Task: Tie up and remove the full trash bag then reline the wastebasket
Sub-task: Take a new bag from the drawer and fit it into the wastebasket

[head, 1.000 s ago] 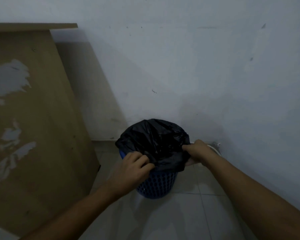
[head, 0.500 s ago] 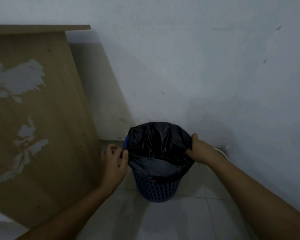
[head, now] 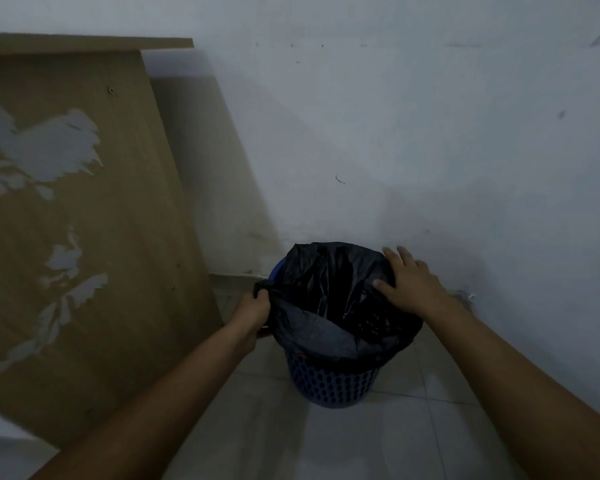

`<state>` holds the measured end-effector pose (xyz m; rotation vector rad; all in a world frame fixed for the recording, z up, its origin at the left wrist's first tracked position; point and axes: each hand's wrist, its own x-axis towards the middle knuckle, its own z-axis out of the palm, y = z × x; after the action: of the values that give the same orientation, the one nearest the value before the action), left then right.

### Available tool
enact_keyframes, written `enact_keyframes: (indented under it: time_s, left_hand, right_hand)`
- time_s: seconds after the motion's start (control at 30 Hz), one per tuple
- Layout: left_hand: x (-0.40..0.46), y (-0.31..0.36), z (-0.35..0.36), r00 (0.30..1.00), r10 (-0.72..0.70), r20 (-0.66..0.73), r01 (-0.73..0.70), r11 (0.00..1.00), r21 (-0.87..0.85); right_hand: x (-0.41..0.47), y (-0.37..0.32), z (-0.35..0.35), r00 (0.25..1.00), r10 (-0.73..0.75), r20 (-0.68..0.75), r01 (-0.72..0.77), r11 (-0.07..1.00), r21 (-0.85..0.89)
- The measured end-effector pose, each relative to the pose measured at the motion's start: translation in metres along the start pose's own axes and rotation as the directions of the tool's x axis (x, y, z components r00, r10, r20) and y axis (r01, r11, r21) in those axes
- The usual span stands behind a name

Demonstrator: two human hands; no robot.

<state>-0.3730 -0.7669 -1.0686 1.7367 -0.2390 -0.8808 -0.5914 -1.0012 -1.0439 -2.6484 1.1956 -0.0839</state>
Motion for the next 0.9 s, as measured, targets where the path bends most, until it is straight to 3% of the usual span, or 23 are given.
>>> enact_keyframes:
  time_s: [0.1, 0.27, 0.33, 0.43, 0.53, 0.73, 0.8, 0.9]
  left_hand:
    - [0.012, 0.0, 0.002, 1.0, -0.003, 0.0, 0.003, 1.0, 0.005]
    - [0.036, 0.006, -0.007, 0.997, 0.059, 0.049, -0.064, 0.992, 0.104]
    - [0.035, 0.011, -0.006, 0.993, 0.096, 0.073, -0.105, 0.985, 0.139]
    - [0.035, 0.014, -0.003, 0.978, 0.165, 0.125, -0.187, 0.963, 0.195]
    - [0.034, 0.015, 0.001, 0.956, 0.211, 0.202, -0.261, 0.928, 0.267]
    - [0.03, 0.023, 0.012, 0.899, 0.27, 0.345, -0.381, 0.872, 0.309]
    - [0.033, 0.022, 0.015, 0.894, 0.269, 0.359, -0.386, 0.87, 0.307]
    - [0.039, 0.022, 0.02, 0.888, 0.281, 0.365, -0.396, 0.869, 0.296]
  right_hand:
    - [-0.005, 0.015, 0.0, 0.995, 0.037, 0.095, -0.05, 0.99, 0.129]
    - [-0.015, 0.027, -0.021, 0.982, 0.092, 0.163, -0.096, 0.995, 0.016]
    - [-0.015, 0.025, -0.02, 0.994, 0.105, -0.004, -0.105, 0.991, -0.083]
    - [-0.008, 0.011, -0.009, 0.965, -0.126, -0.229, 0.105, 0.989, -0.101]
    - [0.003, -0.01, -0.001, 0.912, -0.347, -0.218, 0.342, 0.938, -0.063]
    - [0.01, -0.034, 0.007, 0.825, -0.515, -0.232, 0.459, 0.851, -0.256]
    - [0.015, -0.035, 0.007, 0.838, -0.487, -0.245, 0.453, 0.872, -0.185]
    - [0.02, -0.037, -0.004, 0.914, -0.31, -0.262, 0.358, 0.92, 0.159]
